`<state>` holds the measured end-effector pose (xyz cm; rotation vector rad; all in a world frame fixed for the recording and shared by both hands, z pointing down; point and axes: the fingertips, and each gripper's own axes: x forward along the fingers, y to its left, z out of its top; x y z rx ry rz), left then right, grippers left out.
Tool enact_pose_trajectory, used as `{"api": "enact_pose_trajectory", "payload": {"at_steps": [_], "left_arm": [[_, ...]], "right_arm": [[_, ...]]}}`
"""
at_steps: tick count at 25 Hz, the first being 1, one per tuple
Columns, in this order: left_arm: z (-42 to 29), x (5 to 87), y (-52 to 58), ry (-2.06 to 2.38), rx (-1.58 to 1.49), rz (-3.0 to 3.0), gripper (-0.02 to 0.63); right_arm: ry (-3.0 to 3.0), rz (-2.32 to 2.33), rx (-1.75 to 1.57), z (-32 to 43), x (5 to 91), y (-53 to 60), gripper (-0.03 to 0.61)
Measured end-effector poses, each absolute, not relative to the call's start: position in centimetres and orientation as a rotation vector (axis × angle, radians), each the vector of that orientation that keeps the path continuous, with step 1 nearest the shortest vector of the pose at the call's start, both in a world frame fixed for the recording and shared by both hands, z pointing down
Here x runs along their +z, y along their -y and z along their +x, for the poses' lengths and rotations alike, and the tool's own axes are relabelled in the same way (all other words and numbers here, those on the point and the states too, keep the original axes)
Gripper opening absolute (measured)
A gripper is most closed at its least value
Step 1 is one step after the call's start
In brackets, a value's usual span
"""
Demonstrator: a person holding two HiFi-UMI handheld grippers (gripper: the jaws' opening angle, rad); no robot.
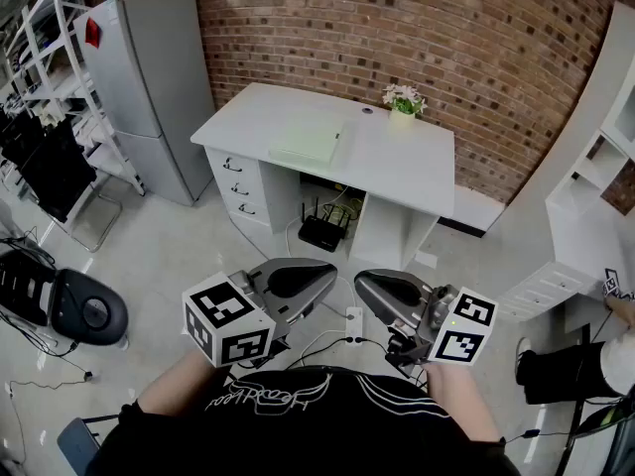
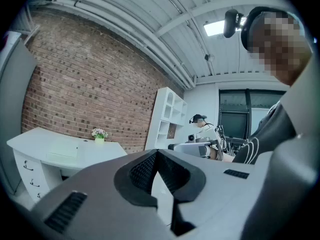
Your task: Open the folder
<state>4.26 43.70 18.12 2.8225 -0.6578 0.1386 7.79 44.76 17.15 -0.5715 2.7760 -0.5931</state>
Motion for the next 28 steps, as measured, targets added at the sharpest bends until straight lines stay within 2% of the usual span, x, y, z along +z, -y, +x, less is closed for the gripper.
{"api": "enact_pose_trajectory", "payload": {"at_steps": [11, 28], "left_arm": [[7.8, 19.6, -44.6, 0.746, 0.164, 2.827, -0.003], [6.4, 25.3, -39.0, 0.899, 0.391, 2.813, -0.003]], "right_arm": [[-2.786, -0.536, -0.598, 11.0, 19.2, -45.3, -0.006], [-2.784, -0.578, -0.767, 10.9, 25.1, -40.4, -0.006]]}}
